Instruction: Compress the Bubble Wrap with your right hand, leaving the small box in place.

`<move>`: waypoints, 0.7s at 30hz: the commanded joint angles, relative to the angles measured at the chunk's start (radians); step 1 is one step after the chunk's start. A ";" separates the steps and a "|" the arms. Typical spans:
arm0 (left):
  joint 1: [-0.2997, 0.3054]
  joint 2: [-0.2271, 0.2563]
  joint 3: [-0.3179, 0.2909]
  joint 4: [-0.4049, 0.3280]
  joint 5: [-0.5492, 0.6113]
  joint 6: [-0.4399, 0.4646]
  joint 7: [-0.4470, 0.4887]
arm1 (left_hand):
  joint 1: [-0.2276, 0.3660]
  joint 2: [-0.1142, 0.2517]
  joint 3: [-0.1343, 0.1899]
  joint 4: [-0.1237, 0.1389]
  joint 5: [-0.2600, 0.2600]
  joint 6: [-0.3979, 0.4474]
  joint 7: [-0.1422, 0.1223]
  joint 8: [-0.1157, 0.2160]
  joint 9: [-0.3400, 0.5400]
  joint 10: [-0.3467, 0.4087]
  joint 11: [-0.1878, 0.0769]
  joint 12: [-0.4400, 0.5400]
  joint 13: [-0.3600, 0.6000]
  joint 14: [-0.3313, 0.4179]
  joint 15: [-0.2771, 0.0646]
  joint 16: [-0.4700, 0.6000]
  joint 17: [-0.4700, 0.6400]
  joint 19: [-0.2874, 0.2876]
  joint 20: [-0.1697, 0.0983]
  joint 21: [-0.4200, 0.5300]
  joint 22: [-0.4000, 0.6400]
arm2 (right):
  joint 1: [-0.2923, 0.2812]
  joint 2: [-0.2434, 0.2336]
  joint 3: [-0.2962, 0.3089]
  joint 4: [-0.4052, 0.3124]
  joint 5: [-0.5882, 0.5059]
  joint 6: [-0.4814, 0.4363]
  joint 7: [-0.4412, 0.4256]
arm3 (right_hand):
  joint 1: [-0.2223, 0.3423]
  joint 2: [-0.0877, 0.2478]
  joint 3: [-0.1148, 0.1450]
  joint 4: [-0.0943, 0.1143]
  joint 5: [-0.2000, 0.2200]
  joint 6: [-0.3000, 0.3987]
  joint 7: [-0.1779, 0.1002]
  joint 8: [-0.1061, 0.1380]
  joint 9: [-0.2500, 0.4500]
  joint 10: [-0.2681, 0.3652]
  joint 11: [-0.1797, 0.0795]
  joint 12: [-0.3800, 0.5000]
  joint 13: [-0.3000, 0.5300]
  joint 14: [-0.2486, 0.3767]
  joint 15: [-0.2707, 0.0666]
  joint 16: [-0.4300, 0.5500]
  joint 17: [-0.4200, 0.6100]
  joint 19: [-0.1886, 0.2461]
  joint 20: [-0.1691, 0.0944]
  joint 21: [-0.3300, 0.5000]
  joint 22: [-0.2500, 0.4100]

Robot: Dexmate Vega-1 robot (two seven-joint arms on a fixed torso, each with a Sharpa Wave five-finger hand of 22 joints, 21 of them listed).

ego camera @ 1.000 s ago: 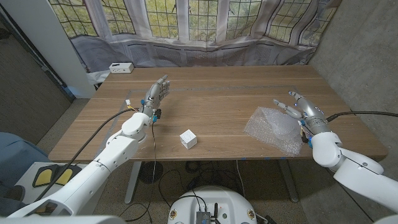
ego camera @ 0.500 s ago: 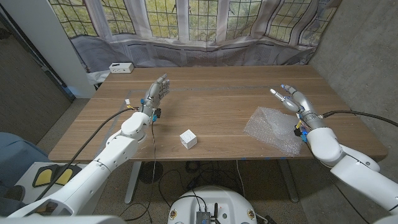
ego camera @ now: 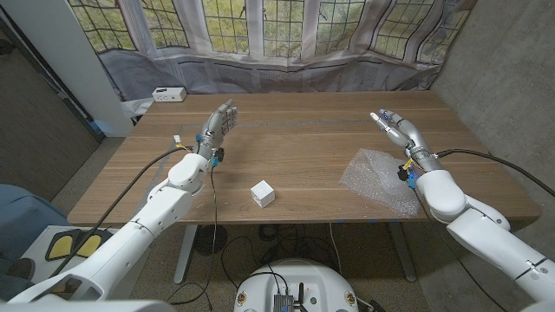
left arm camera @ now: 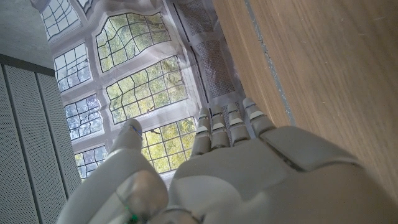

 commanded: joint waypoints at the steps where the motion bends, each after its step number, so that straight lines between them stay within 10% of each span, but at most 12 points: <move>1: -0.005 0.015 -0.008 0.003 -0.009 -0.010 -0.030 | 0.000 0.007 0.010 -0.002 0.001 -0.015 0.000 -0.003 0.001 -0.001 0.004 -0.003 0.003 0.009 -0.002 -0.002 0.003 0.005 -0.006 0.004 0.004 | 0.106 0.058 -0.063 0.083 0.087 0.082 0.072 | -0.003 0.008 -0.003 0.001 0.000 -0.001 -0.003 0.002 0.000 0.008 0.005 0.004 0.001 -0.013 0.005 -0.006 0.001 -0.010 0.000 -0.008 0.003; 21: -0.009 0.039 -0.017 0.027 -0.044 -0.036 -0.117 | 0.003 0.006 0.011 -0.004 0.000 -0.036 0.008 -0.004 0.001 -0.009 0.008 -0.006 0.002 0.001 -0.002 -0.005 0.002 0.005 -0.023 0.003 0.003 | 0.262 0.144 -0.170 0.231 0.283 0.159 0.246 | -0.029 0.007 -0.013 -0.001 -0.004 -0.015 0.006 -0.007 0.000 -0.020 0.003 -0.004 -0.004 -0.047 0.003 -0.012 -0.014 -0.037 0.001 -0.042 0.004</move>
